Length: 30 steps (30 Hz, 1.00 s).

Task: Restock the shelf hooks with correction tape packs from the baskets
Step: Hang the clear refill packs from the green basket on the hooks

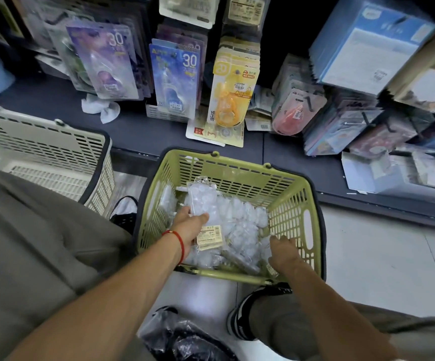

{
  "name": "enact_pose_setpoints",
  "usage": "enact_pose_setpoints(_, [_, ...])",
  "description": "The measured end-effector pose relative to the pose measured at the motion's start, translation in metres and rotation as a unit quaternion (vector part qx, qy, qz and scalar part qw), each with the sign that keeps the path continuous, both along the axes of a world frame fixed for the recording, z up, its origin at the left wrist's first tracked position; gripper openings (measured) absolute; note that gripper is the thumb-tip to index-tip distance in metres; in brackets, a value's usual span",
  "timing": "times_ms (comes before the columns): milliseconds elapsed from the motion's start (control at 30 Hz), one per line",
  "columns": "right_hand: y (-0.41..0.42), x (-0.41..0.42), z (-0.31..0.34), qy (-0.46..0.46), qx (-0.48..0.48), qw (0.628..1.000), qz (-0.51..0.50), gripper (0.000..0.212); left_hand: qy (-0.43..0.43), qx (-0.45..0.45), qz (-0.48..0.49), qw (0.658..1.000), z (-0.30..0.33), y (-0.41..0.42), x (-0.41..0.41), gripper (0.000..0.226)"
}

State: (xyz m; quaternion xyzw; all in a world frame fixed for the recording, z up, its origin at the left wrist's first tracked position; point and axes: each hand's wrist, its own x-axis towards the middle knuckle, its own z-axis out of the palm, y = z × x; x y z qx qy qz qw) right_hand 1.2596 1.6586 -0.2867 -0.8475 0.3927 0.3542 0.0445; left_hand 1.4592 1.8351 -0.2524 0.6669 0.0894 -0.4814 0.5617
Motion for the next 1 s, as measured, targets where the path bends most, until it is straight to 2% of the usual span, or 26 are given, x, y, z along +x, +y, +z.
enact_pose_setpoints(100, [0.011,0.007,-0.005,-0.008,-0.01,0.998,-0.057,0.056,-0.004,0.008,0.006,1.0,0.0,0.001,0.002,0.029])
enact_pose_setpoints(167, [0.015,0.01,-0.004,0.003,-0.011,0.998,-0.055,0.055,-0.01,0.01,0.006,1.0,0.001,0.001,0.001,0.022])
enact_pose_setpoints(333, [0.014,0.013,-0.008,0.043,-0.019,0.998,-0.042,0.05,-0.016,0.006,-0.002,1.0,0.001,0.003,0.0,0.019])
enact_pose_setpoints(467, [0.01,0.01,-0.007,0.036,-0.015,0.998,-0.053,0.06,-0.03,0.004,-0.009,1.0,0.001,0.005,-0.001,0.015])
enact_pose_setpoints(600, [0.007,0.011,-0.005,-0.046,0.008,0.996,-0.079,0.053,-0.042,0.0,-0.02,0.999,-0.001,0.005,-0.003,0.015])
enact_pose_setpoints(733, [0.002,0.01,0.003,-0.127,-0.008,0.986,-0.105,0.057,-0.036,-0.001,-0.022,0.999,-0.001,0.005,-0.004,0.015])
enact_pose_setpoints(800, [-0.007,0.009,0.012,-0.185,0.026,0.968,-0.168,0.058,-0.026,0.001,-0.017,1.0,0.0,0.004,-0.004,0.017])
enact_pose_setpoints(900, [-0.029,0.013,0.033,-0.282,0.052,0.915,-0.284,0.054,0.007,0.01,-0.004,1.0,0.003,0.0,-0.005,0.03])
enact_pose_setpoints(967, [-0.039,0.02,0.047,-0.369,0.066,0.857,-0.355,0.047,0.035,0.005,0.014,0.999,0.004,-0.004,-0.006,0.039])
enact_pose_setpoints(1000, [-0.04,0.024,0.056,-0.419,0.102,0.812,-0.394,0.045,0.044,0.001,0.023,0.999,0.004,-0.005,-0.006,0.038])
